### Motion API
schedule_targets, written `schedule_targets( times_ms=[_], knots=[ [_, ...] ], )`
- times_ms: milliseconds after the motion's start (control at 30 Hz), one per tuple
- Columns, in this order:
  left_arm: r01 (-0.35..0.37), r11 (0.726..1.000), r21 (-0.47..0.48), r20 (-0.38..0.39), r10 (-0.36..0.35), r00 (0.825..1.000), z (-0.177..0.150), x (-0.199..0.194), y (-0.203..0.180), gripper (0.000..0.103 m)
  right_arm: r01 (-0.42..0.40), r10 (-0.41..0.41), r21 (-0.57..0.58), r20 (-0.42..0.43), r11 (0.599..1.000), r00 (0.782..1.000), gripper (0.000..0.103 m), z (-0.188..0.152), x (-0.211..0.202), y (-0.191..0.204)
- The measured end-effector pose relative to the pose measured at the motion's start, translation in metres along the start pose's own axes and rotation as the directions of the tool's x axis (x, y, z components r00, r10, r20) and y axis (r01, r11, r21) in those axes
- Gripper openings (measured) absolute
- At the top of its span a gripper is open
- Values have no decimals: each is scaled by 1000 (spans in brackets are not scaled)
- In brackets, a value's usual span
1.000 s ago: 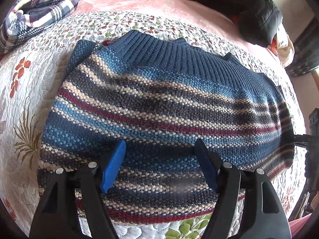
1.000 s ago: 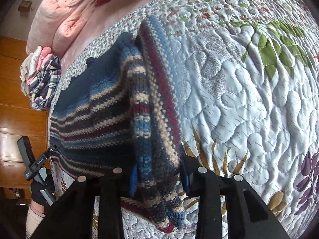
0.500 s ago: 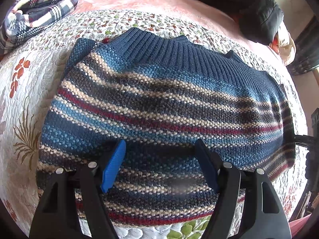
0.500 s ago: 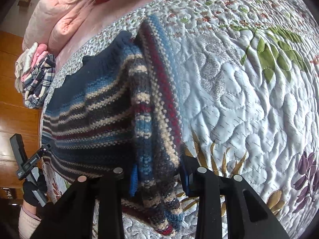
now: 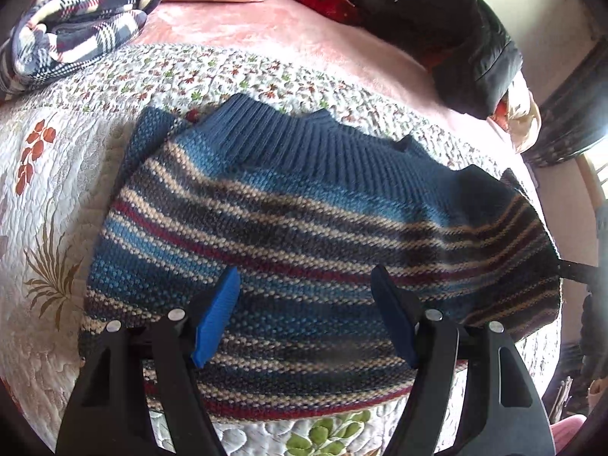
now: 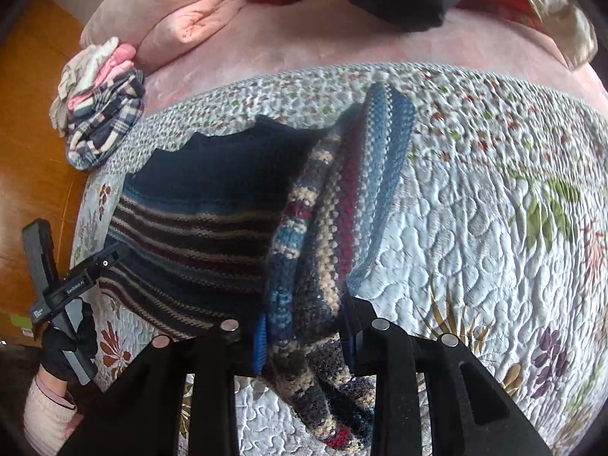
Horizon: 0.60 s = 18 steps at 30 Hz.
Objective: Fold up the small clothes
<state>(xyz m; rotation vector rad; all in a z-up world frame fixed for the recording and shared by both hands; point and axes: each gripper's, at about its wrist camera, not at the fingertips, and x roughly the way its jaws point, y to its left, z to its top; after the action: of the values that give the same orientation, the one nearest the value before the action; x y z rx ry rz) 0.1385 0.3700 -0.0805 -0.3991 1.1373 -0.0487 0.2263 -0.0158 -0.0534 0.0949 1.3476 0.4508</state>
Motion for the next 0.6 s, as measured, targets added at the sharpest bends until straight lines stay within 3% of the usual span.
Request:
schedule_targets(
  times_ms=[267,433,600],
  knots=[
    [25,999,-33,27,-24,999,7,-10,6,71,74,-81,-223,-24,972,996,30,7,8,97],
    [41,997,-67,49,-38,998,10,-19,14,71,118,-140,-284,-59,951,988,30,5,32,126],
    [54,994,-92,66,-48,997,12,-25,19,71,138,-167,-275,-83,952,982,31,2,60,138]
  ],
)
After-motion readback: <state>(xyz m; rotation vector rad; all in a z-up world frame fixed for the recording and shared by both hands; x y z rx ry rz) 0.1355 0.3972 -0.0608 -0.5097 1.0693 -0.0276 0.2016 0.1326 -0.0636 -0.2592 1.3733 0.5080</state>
